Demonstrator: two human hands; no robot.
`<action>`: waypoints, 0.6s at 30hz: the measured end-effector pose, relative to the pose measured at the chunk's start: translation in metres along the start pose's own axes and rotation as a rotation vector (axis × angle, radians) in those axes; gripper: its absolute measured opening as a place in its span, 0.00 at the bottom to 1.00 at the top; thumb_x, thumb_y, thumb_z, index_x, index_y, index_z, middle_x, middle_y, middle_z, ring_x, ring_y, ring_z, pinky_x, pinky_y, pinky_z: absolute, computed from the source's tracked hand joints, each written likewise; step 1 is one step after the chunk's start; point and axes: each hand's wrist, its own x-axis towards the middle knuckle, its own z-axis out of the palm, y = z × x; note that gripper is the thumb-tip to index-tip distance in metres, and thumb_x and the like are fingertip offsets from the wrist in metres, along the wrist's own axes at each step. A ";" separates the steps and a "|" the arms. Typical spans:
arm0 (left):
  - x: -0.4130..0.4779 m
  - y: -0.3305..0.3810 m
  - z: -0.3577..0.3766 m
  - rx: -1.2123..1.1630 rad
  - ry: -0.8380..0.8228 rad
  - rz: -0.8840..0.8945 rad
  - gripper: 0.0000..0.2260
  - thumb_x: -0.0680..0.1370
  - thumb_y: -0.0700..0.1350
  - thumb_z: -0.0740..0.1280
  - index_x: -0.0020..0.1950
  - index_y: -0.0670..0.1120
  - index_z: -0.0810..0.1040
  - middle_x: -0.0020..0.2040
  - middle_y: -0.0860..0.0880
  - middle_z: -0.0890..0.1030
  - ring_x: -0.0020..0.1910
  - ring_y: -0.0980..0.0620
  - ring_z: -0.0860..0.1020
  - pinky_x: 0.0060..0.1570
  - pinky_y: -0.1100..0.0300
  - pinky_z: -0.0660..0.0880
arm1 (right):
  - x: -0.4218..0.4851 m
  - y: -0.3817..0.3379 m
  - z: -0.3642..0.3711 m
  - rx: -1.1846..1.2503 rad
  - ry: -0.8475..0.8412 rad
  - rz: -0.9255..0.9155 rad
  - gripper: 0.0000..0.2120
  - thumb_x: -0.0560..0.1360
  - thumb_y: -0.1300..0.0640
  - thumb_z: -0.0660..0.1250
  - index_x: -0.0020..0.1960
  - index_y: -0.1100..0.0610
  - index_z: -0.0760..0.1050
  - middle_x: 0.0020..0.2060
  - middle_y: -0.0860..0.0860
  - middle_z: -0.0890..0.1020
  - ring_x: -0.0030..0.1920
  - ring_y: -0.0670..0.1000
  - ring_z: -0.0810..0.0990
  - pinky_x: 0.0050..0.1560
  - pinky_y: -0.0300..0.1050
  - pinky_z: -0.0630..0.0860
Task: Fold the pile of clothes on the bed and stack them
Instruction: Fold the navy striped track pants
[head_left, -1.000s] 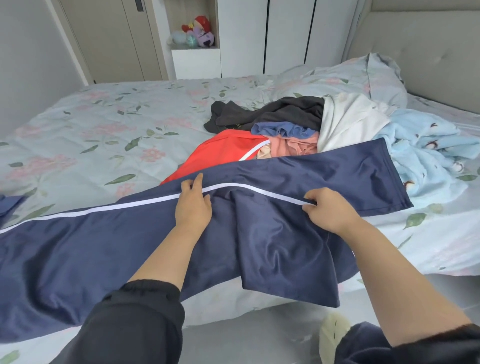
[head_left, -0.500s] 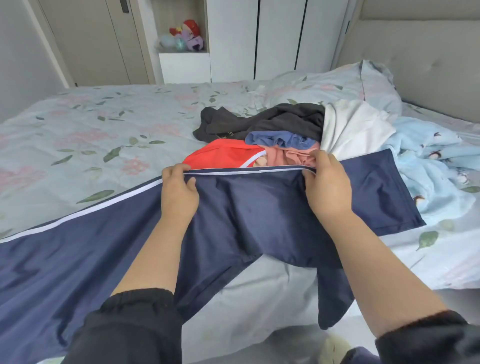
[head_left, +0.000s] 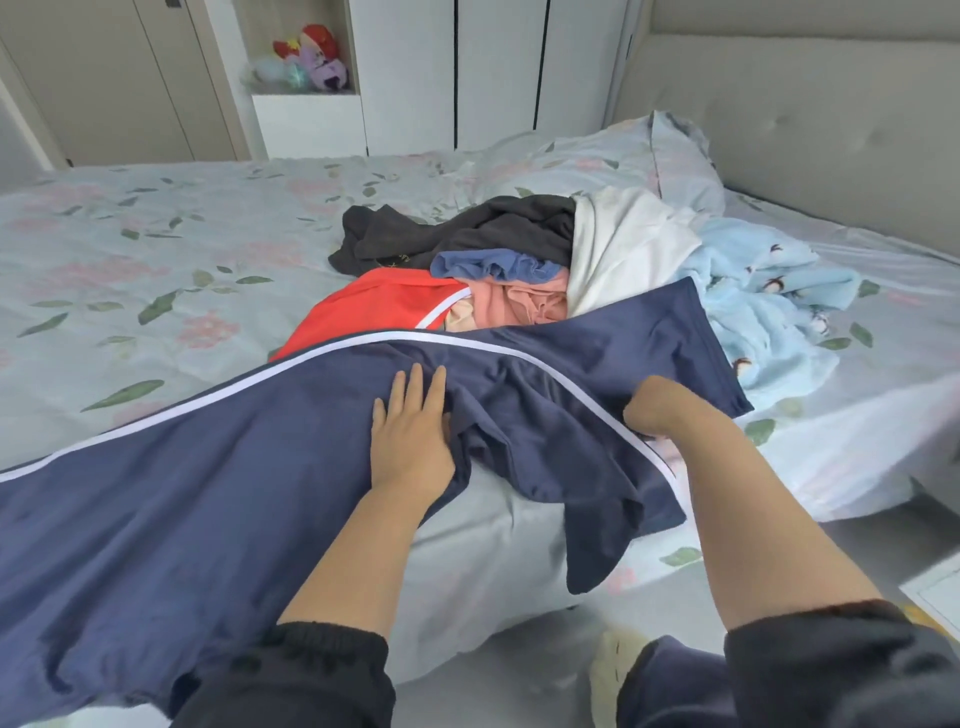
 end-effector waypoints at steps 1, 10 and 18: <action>-0.001 -0.001 0.001 -0.018 0.003 0.001 0.30 0.81 0.45 0.56 0.79 0.51 0.42 0.79 0.49 0.46 0.78 0.49 0.44 0.74 0.50 0.48 | -0.004 0.005 -0.003 -0.042 -0.095 -0.016 0.09 0.73 0.63 0.58 0.34 0.60 0.70 0.31 0.55 0.75 0.29 0.52 0.73 0.32 0.41 0.70; -0.009 -0.007 0.003 -0.020 0.017 0.061 0.30 0.80 0.46 0.56 0.79 0.51 0.46 0.79 0.51 0.48 0.78 0.52 0.46 0.74 0.53 0.49 | -0.019 0.008 -0.019 -0.045 0.057 0.060 0.08 0.73 0.57 0.69 0.42 0.60 0.72 0.38 0.53 0.76 0.43 0.56 0.79 0.43 0.43 0.72; -0.008 -0.010 0.014 0.051 -0.044 0.247 0.24 0.82 0.53 0.47 0.78 0.57 0.47 0.79 0.57 0.47 0.77 0.54 0.45 0.74 0.49 0.46 | 0.012 0.011 -0.015 0.561 0.694 0.066 0.39 0.77 0.60 0.66 0.78 0.57 0.44 0.77 0.59 0.42 0.70 0.60 0.65 0.63 0.49 0.69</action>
